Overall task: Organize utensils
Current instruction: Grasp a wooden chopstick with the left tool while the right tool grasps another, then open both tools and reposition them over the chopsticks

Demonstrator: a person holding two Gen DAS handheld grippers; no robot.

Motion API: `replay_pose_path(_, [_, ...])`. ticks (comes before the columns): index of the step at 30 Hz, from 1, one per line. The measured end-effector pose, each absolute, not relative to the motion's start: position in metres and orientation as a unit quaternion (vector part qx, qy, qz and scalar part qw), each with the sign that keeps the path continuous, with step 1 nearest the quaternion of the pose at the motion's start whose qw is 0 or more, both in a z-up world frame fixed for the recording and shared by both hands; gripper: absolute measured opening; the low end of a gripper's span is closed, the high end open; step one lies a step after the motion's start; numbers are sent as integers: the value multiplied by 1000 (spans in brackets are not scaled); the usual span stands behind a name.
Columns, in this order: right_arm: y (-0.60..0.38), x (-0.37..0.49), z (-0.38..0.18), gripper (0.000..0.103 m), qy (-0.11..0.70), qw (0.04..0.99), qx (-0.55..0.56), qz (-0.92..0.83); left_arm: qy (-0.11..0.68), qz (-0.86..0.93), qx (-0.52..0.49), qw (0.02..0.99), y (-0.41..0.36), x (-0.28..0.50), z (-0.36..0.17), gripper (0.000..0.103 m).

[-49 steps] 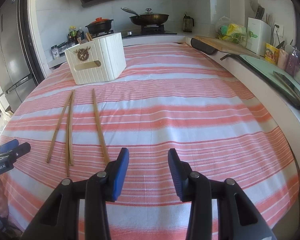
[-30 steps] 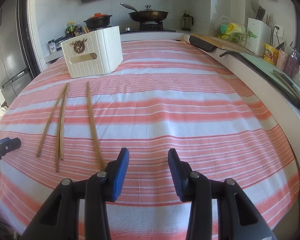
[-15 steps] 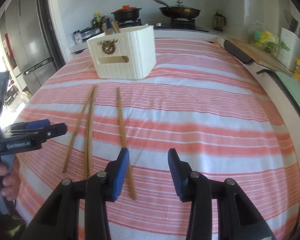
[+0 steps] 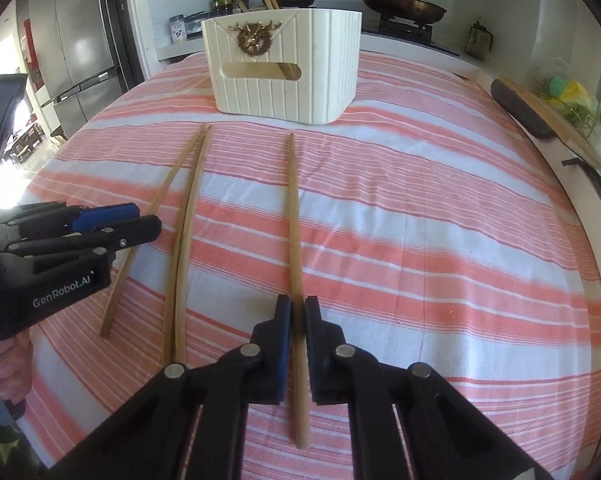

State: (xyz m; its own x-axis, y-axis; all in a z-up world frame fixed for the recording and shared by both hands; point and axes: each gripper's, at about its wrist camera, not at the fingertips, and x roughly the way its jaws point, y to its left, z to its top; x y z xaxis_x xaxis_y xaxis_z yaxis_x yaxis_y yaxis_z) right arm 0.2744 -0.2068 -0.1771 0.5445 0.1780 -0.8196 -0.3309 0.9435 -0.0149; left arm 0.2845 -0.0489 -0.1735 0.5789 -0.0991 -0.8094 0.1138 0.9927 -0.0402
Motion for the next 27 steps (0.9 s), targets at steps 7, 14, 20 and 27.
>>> replay_pose_path(7, [-234, 252, -177, 7, 454, 884, -42, 102, 459, -47, 3, 887, -21, 266, -175, 6])
replay_pose_path(14, [-264, 214, -175, 7, 458, 886, -29, 69, 464, -13, 14, 886, 23, 222, -174, 6])
replay_pose_path(20, [-273, 204, -168, 24, 460, 885, -13, 67, 466, -20, 0, 885, 37, 206, -169, 24])
replay_pose_path(27, [-274, 203, -160, 37, 454, 888, -1, 75, 466, -52, -4, 883, 37, 207, -168, 50])
